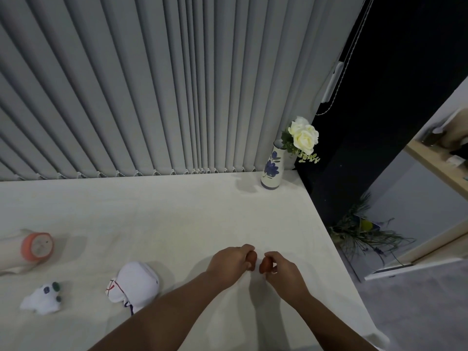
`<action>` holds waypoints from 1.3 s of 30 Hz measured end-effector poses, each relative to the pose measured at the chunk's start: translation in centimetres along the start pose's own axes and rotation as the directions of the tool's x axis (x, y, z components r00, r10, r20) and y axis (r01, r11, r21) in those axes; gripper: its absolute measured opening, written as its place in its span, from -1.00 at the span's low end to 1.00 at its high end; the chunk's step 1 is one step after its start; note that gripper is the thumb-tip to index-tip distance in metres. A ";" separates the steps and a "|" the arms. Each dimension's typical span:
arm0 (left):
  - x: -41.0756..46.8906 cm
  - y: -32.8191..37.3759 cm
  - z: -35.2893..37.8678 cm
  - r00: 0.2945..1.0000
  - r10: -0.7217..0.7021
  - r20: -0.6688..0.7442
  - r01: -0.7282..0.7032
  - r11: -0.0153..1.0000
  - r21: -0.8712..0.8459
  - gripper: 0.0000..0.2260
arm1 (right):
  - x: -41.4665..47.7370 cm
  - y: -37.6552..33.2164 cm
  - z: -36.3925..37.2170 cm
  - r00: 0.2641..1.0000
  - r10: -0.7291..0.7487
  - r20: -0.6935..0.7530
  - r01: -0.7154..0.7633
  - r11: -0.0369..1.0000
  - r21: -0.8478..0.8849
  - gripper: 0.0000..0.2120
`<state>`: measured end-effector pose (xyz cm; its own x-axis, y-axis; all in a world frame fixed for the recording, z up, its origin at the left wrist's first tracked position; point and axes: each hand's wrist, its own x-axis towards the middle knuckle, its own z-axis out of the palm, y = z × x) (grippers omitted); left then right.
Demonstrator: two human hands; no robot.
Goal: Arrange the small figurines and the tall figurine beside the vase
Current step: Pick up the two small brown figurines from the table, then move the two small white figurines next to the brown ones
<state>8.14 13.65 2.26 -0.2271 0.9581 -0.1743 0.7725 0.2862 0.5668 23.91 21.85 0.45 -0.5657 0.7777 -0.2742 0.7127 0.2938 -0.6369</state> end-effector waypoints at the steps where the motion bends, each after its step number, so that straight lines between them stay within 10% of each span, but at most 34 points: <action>1: 0.0 0.0 0.0 1.000 -0.007 -0.004 0.007 1.000 0.008 -0.63 | -0.1 0.1 0.0 1.000 0.004 0.008 -0.004 1.000 -0.015 -0.69; 21: -4.3 -4.7 0.0 0.970 -0.071 -0.231 0.097 0.990 0.102 -0.59 | -1.3 -2.9 0.6 0.975 -0.195 -0.104 0.158 0.944 -0.289 -0.53; 39: -19.7 -20.7 -8.7 0.770 -0.307 -0.559 0.415 0.907 0.074 -0.64 | -4.5 -19.9 16.7 0.863 -0.491 0.122 0.505 0.818 -0.276 -0.49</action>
<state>-8.54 -11.12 0.93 -0.7433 0.6537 0.1421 0.6504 0.6565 0.3822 5.35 3.29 2.34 -0.8885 0.4588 -0.0119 0.4122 0.7862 -0.4604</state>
